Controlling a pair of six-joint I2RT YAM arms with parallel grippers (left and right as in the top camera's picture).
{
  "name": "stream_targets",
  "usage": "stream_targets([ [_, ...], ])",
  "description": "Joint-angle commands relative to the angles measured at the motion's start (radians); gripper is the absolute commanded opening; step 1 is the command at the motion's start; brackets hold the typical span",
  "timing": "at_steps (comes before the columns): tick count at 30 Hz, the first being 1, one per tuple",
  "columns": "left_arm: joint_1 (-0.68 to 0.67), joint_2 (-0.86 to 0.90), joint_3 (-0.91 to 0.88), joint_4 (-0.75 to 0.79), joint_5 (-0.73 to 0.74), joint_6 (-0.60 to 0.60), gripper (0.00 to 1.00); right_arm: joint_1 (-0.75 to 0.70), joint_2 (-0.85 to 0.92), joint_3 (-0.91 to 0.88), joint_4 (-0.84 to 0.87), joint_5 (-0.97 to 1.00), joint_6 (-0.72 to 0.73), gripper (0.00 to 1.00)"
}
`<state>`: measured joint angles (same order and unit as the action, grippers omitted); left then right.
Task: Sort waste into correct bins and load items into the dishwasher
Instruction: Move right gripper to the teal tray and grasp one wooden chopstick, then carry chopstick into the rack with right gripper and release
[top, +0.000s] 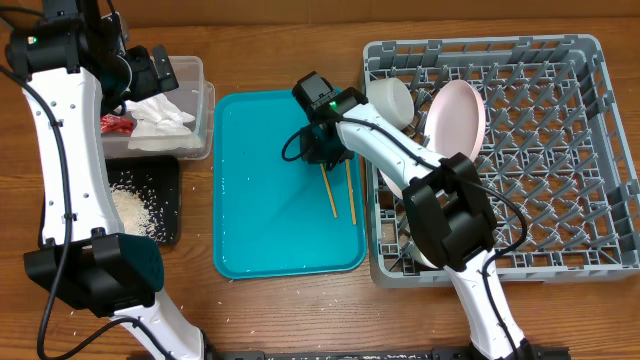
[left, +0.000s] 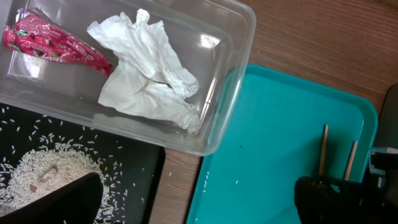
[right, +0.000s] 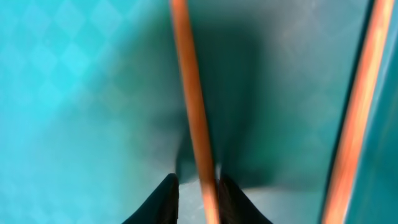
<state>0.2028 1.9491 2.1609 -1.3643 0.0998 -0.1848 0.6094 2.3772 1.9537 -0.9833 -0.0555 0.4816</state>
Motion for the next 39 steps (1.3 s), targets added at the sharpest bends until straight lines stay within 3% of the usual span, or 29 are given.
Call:
stream_targets([
  [1,-0.008,0.000,0.021,0.000,-0.003,-0.003,1.00,0.051,0.022,0.002,0.008,-0.014,0.051,0.23],
  [8,-0.008,0.000,0.021,0.001,-0.003,-0.003,1.00,0.157,0.022,0.010,0.029,0.053,0.051,0.23],
  [13,-0.008,0.000,0.021,0.001,-0.003,-0.003,1.00,0.185,0.022,0.027,0.022,0.108,0.051,0.05],
  [22,-0.008,0.000,0.021,0.000,-0.003,-0.003,1.00,0.191,0.020,0.043,0.023,0.109,0.050,0.04],
  [31,-0.008,0.000,0.021,0.000,-0.003,-0.003,1.00,0.103,-0.041,0.438,-0.311,0.107,-0.022,0.04],
  [34,-0.008,0.000,0.021,0.001,-0.003,-0.003,1.00,0.033,-0.073,0.646,-0.481,0.128,-0.063,0.04],
  [39,-0.008,0.000,0.021,0.001,-0.003,-0.003,1.00,-0.089,-0.112,0.834,-0.661,0.149,-0.063,0.04],
])
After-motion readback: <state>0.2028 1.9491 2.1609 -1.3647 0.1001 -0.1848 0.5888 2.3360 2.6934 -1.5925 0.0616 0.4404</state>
